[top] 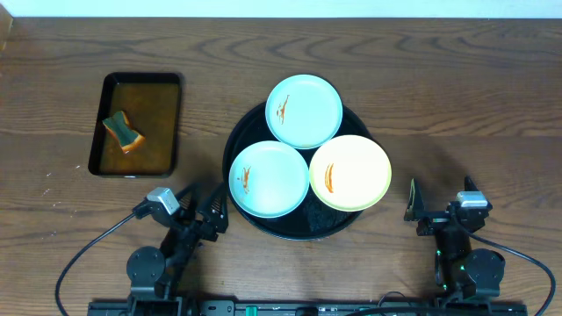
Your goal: Clean dirty plates on tray and stack at the side
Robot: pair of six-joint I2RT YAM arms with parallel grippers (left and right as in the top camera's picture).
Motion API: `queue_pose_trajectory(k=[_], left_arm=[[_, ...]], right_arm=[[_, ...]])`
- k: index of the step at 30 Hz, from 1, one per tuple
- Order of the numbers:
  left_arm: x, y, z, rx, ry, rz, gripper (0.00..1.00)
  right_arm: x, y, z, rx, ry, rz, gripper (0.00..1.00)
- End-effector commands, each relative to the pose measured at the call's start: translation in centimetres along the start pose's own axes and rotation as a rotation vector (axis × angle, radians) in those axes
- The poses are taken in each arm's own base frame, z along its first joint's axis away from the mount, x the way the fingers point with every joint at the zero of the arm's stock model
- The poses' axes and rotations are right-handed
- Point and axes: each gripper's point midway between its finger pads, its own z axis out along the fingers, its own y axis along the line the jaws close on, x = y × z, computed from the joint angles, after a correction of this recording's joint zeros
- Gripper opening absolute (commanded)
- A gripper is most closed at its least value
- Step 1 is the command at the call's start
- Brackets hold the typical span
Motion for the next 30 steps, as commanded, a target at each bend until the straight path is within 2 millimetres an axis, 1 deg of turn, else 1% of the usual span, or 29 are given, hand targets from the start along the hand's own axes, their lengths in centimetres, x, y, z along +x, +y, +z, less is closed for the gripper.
queue_pose_trajectory(k=[1,3,4,5,6,8,9,11,12,13,14,15,17,18,19,21,23,25,26,27,29,30], left_arm=[[0.1,-5.3,-0.7,0.285,0.059,-0.138,0.81],[-2.0,-8.0,-1.7,0.395,-0.003,-0.069,0.81],[-2.9,-8.9,-2.1,0.42,-0.032,-0.047,0.81],[-4.7,-10.2,-2.8,0.439,-0.082,0.001,0.81],[-5.6,-10.7,-3.1,0.431,-0.105,0.026,0.81],[-7.7,-10.9,-3.3,0.355,-0.134,0.048,0.81],[-8.7,-10.7,-3.3,0.285,-0.127,0.084,0.81],[-9.6,-10.1,-3.0,0.171,-0.068,0.163,0.81],[-10.0,-9.1,-2.7,0.073,-0.016,0.181,0.81],[-10.3,-7.6,-2.5,-0.049,0.05,0.183,0.81],[-10.3,-4.9,-2.7,-0.244,0.171,0.18,0.81],[-10.7,-4.0,-2.8,-0.315,0.21,0.172,0.81],[-11.3,-1.5,-3.5,-0.52,0.356,0.16,0.82],[-11.7,-1.0,-3.5,-0.577,0.457,0.156,0.81],[-12.0,-1.0,-3.2,-0.6,0.519,0.133,0.81],[-12.8,-0.8,-2.3,-0.63,0.592,0.099,0.81],[-13.4,-0.5,-1.2,-0.643,0.627,0.083,0.81],[-14.5,0.1,0.6,-0.65,0.64,0.076,0.81],[-15.1,0.9,1.3,-0.677,0.643,0.072,0.81],[-16.0,2.3,1.8,-0.73,0.643,0.07,0.81],[-17.1,5.2,2.3,-0.831,0.644,0.056,0.81],[-18.0,8.4,2.9,-0.909,0.631,0.024,0.81]], right_arm=[[0.1,-0.8,0.0,0.033,0.005,0.016,0.99],[0.1,-0.8,0.0,0.033,0.005,0.016,0.99],[0.1,-0.8,0.0,0.033,0.005,0.016,0.99],[0.1,-0.8,0.0,0.033,0.005,0.016,0.99],[0.1,-0.8,0.0,0.033,0.005,0.016,0.99],[0.1,-0.8,0.0,0.033,0.005,0.016,0.99],[0.1,-0.8,0.0,0.033,0.005,0.016,0.99],[0.1,-0.8,0.0,0.033,0.005,0.016,0.99],[0.1,-0.8,0.0,0.033,0.005,0.016,0.99],[0.1,-0.8,0.0,0.033,0.005,0.016,0.99],[0.1,-0.8,0.0,0.033,0.005,0.016,0.99],[0.1,-0.8,0.0,0.033,0.005,0.016,0.99],[0.1,-0.8,0.0,0.033,0.005,0.016,0.99],[0.1,-0.8,0.0,0.033,0.005,0.016,0.99],[0.1,-0.8,0.0,0.033,0.005,0.016,0.99],[0.1,-0.8,0.0,0.033,0.005,0.016,0.99],[0.1,-0.8,0.0,0.033,0.005,0.016,0.99],[0.1,-0.8,0.0,0.033,0.005,0.016,0.99],[0.1,-0.8,0.0,0.033,0.005,0.016,0.99],[0.1,-0.8,0.0,0.033,0.005,0.016,0.99],[0.1,-0.8,0.0,0.033,0.005,0.016,0.99],[0.1,-0.8,0.0,0.033,0.005,0.016,0.99]])
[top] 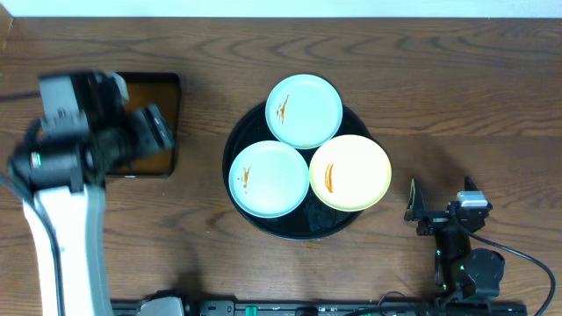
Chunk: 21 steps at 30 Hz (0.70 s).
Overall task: Clean dirty plates on tray and stack at the side
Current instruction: 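Move the left gripper to the sponge on the black tray and grasp it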
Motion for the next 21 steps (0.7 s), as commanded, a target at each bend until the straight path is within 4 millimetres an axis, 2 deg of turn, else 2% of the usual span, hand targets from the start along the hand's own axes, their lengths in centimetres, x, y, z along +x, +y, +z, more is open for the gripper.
queue_pose_trajectory(k=[1,3,7,10,11,12,14,21], left_arm=[[-3.7,5.3,3.5,-0.177,0.005,-0.08,0.81],[-4.9,7.3,5.9,-0.201,0.009,-0.144,0.81],[-6.1,9.8,10.1,-0.226,0.034,-0.193,0.82],[-6.2,10.7,12.8,-0.231,0.061,-0.208,0.81],[-6.2,11.1,14.7,-0.231,0.079,-0.21,0.81],[-6.2,11.2,15.2,-0.232,0.083,-0.21,0.81],[-6.2,11.8,17.5,-0.235,0.098,-0.212,0.81],[-6.4,13.9,23.1,-0.279,0.097,-0.211,0.8]], right_arm=[[0.1,-0.7,0.0,0.028,0.002,0.015,0.99],[0.1,-0.7,0.0,0.028,0.002,0.015,0.99],[0.1,-0.7,0.0,0.028,0.002,0.015,0.99],[0.1,-0.7,0.0,0.028,0.002,0.015,0.99],[0.1,-0.7,0.0,0.028,0.002,0.015,0.99],[0.1,-0.7,0.0,0.028,0.002,0.015,0.99],[0.1,-0.7,0.0,0.028,0.002,0.015,0.99],[0.1,-0.7,0.0,0.028,0.002,0.015,0.99]])
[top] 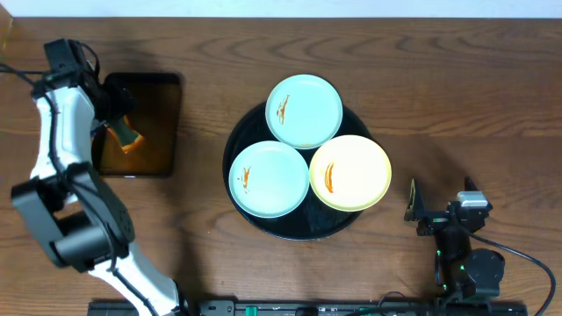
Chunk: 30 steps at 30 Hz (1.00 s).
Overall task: Clean dirty plates on tray and stack at the side
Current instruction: 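Move the left gripper to the sponge on the black tray and grasp it, then lift the sponge with the left gripper up and away from the tray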
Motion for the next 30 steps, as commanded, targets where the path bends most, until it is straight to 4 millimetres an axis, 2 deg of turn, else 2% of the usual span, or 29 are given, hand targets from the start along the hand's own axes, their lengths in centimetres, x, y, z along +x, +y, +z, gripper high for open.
queue_pose_trajectory(k=[1,5,7,8,11,15,17,21,28,29,30], left_arm=[[-0.3,1.0,2.2,-0.05,0.003,-0.017,0.8],[0.5,1.2,4.7,-0.06,0.04,-0.016,0.79],[0.9,2.0,5.7,-0.103,0.054,-0.015,0.69],[1.1,2.5,6.1,-0.132,0.059,-0.013,0.68],[1.7,3.6,7.1,-0.183,0.079,-0.01,0.68],[2.7,3.8,8.4,-0.189,0.108,-0.009,0.68],[2.8,3.8,8.4,-0.19,0.111,-0.008,0.68],[2.7,3.8,8.4,-0.19,0.11,-0.008,0.57],[2.8,3.9,8.4,-0.19,0.113,-0.008,0.54],[2.9,3.9,8.4,-0.191,0.115,-0.008,0.51],[2.9,3.9,8.3,-0.192,0.117,-0.008,0.43]], right_arm=[[0.0,-0.7,0.0,0.028,0.0,0.015,0.99],[0.0,-0.7,0.0,0.028,0.0,0.015,0.99],[0.0,-0.7,0.0,0.028,0.0,0.015,0.99],[0.0,-0.7,0.0,0.028,0.0,0.015,0.99],[0.0,-0.7,0.0,0.028,0.0,0.015,0.99],[0.0,-0.7,0.0,0.028,0.0,0.015,0.99],[0.0,-0.7,0.0,0.028,0.0,0.015,0.99],[0.0,-0.7,0.0,0.028,0.0,0.015,0.99],[0.0,-0.7,0.0,0.028,0.0,0.015,0.99],[0.0,-0.7,0.0,0.028,0.0,0.015,0.99],[0.0,-0.7,0.0,0.028,0.0,0.015,0.99]])
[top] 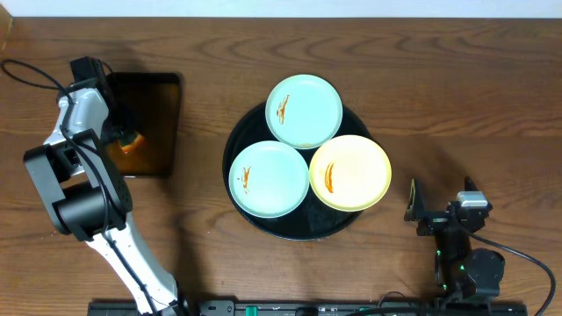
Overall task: Clean dirty plates on tray and stack at the side
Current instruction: 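Lift the sponge with the left gripper up and away from the tray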
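Note:
Three dirty plates lie on a round black tray (263,224): a teal one (304,111) at the back, a teal one (269,178) at the front left and a yellow one (350,172) at the front right, each with an orange smear. A green and orange sponge (131,140) lies in the rectangular black basin (158,114) at the left. My left gripper (119,132) is down on the sponge, its fingers hidden by the wrist. Near the front right edge, my right gripper (436,202) rests open and holds nothing.
The left arm (83,202) stretches from the front edge up along the basin's left side, with a cable (26,70) looping behind it. Bare wooden table (457,105) lies to the right of the round tray.
My left gripper has dropped lower over the basin and now covers most of the sponge. The plates and the right arm have not moved.
Both arms first rested folded at the front edge, with the sponge lying free in the basin. The left arm then rose blurred beside the basin, then reached over it above the sponge. Now its gripper is down on the sponge.

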Robot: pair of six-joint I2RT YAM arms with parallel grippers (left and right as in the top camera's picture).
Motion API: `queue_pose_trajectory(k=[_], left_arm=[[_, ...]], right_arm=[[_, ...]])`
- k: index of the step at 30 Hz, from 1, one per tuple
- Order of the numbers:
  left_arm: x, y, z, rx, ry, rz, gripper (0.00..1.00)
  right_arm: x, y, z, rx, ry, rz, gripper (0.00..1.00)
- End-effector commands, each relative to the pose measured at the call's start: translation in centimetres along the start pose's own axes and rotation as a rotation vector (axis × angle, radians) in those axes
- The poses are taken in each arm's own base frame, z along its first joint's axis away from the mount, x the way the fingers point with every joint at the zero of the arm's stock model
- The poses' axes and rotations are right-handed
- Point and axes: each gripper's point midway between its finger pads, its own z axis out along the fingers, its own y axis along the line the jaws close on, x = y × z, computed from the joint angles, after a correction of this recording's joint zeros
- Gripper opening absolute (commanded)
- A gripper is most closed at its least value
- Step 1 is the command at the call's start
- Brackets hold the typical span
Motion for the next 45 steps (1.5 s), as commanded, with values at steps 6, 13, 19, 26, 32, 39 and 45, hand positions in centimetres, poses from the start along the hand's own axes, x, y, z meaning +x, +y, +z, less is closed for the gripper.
queue_pose_trajectory(k=[6,13,19,26,32,39,45], left_arm=[[-1.3,0.6,-3.1,-0.004,-0.062,-0.01,0.1],[-4.9,-1.0,-13.6,0.165,-0.293,-0.026,0.07],[-6.7,-2.4,-22.3,0.324,-0.495,-0.013,0.07],[-7.0,-2.6,-20.4,0.314,-0.474,0.003,0.07],[-5.8,-3.3,-12.3,0.266,-0.311,0.045,0.08],[-6.0,-4.9,-11.5,0.348,-0.307,0.086,0.07],[-7.7,-8.1,-23.1,0.617,-0.548,0.197,0.07]], right_arm=[[0.0,-0.7,0.0,0.028,0.0,0.015,0.99],[0.0,-0.7,0.0,0.028,0.0,0.015,0.99],[0.0,-0.7,0.0,0.028,0.0,0.015,0.99],[0.1,-0.7,0.0,0.029,0.001,0.015,0.99],[0.1,-0.7,0.0,0.029,0.001,0.015,0.99],[0.1,-0.7,0.0,0.029,0.001,0.015,0.99],[0.1,-0.7,0.0,0.029,0.001,0.015,0.99]])
